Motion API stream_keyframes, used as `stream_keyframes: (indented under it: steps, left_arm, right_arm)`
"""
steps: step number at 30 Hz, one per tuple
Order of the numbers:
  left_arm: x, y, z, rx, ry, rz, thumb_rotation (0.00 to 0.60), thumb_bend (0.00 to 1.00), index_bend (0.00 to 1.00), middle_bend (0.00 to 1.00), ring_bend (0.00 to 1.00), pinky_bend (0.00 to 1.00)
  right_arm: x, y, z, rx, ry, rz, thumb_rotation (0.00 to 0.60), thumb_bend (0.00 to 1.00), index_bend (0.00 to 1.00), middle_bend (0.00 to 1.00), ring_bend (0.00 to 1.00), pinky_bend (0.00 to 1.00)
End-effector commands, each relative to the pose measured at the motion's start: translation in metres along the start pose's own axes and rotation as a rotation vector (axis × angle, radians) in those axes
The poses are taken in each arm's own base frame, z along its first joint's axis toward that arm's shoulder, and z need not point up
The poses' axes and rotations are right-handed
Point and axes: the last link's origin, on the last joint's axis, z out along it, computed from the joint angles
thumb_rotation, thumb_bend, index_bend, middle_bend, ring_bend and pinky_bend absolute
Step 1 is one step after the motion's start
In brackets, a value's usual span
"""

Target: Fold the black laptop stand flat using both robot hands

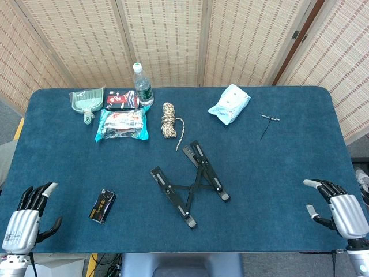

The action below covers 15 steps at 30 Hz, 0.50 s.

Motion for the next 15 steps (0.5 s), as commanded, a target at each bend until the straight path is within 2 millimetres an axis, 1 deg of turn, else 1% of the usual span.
stream_keyframes:
  steps: [1, 9, 15]
  left_arm:
    - [0.000, 0.000, 0.001, 0.001, 0.002, 0.001, 0.600, 0.32, 0.08, 0.11, 0.10, 0.00]
    - [0.000, -0.001, 0.001, 0.001, 0.025, -0.005, 0.600, 0.32, 0.08, 0.11, 0.10, 0.00]
    - [0.000, -0.002, 0.002, 0.004, 0.021, -0.003, 0.600, 0.32, 0.08, 0.11, 0.10, 0.00]
  right_arm:
    - [0.000, 0.000, 0.001, 0.003, -0.002, 0.001, 0.600, 0.28, 0.29, 0.32, 0.27, 0.34]
    - [-0.003, -0.005, 0.009, 0.023, -0.027, 0.005, 0.600, 0.29, 0.28, 0.32, 0.27, 0.34]
    - [-0.011, -0.011, 0.027, 0.065, -0.112, 0.063, 0.600, 0.29, 0.20, 0.30, 0.27, 0.34]
